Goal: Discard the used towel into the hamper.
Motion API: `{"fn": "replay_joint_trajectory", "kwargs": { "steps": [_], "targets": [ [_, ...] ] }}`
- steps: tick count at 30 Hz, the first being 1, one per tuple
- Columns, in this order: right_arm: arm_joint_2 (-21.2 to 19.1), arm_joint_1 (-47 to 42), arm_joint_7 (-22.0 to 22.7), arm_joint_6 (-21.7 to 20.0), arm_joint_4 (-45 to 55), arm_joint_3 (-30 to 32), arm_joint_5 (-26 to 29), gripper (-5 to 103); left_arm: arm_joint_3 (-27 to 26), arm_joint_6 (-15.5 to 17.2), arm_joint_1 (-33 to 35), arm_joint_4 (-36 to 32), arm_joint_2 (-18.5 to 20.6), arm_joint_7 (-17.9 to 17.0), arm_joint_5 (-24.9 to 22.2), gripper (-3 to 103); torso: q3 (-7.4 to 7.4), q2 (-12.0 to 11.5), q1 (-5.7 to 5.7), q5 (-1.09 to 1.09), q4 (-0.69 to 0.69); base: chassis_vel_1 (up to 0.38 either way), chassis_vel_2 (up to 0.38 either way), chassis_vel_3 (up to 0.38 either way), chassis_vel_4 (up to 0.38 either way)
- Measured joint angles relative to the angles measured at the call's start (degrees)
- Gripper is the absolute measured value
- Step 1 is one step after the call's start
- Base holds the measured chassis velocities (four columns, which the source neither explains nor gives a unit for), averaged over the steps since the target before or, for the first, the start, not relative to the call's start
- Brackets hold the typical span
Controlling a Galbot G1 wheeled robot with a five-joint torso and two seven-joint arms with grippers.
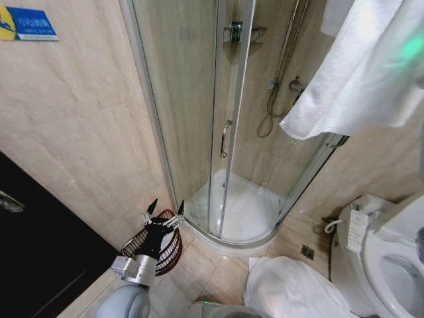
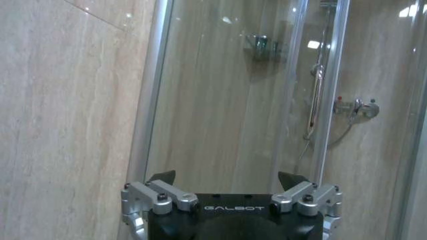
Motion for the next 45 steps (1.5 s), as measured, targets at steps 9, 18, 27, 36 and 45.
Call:
{"fn": "replay_joint_trajectory", "kwargs": {
  "steps": [9, 18, 27, 36, 45],
  "targets": [
    [3.50, 3.35, 1.67, -0.44, 3.46, -4.78, 1.02, 99, 0.00, 0.00, 0.00, 0.00, 0.00, 0.00, 0.00, 100, 0.00, 0.00, 0.00, 0.02, -0.01, 0.000, 0.000, 0.000, 0.000],
    [6.80, 6.07, 2.63, -1.27, 3.26, -6.88, -0.07, 102, 0.00, 0.00, 0.00, 0.00, 0.00, 0.00, 0.00, 100, 0.00, 0.00, 0.00, 0.01, 0.00, 0.000, 0.000, 0.000, 0.000],
    [6.53, 6.97, 4.09, -1.61, 0.51, -5.73, -0.70, 87, 0.00, 0.00, 0.00, 0.00, 0.00, 0.00, 0.00, 100, 0.00, 0.00, 0.00, 0.03, -0.01, 0.000, 0.000, 0.000, 0.000],
    [4.56, 5.78, 3.84, -2.05, 1.05, -4.21, -0.52, 49, 0.00, 0.00, 0.00, 0.00, 0.00, 0.00, 0.00, 100, 0.00, 0.00, 0.00, 0.01, -0.01, 0.000, 0.000, 0.000, 0.000],
    [3.20, 4.81, 3.66, -2.60, 1.96, -3.28, -0.52, 17, 0.00, 0.00, 0.00, 0.00, 0.00, 0.00, 0.00, 100, 0.00, 0.00, 0.00, 0.01, 0.00, 0.000, 0.000, 0.000, 0.000]
  ]
}}
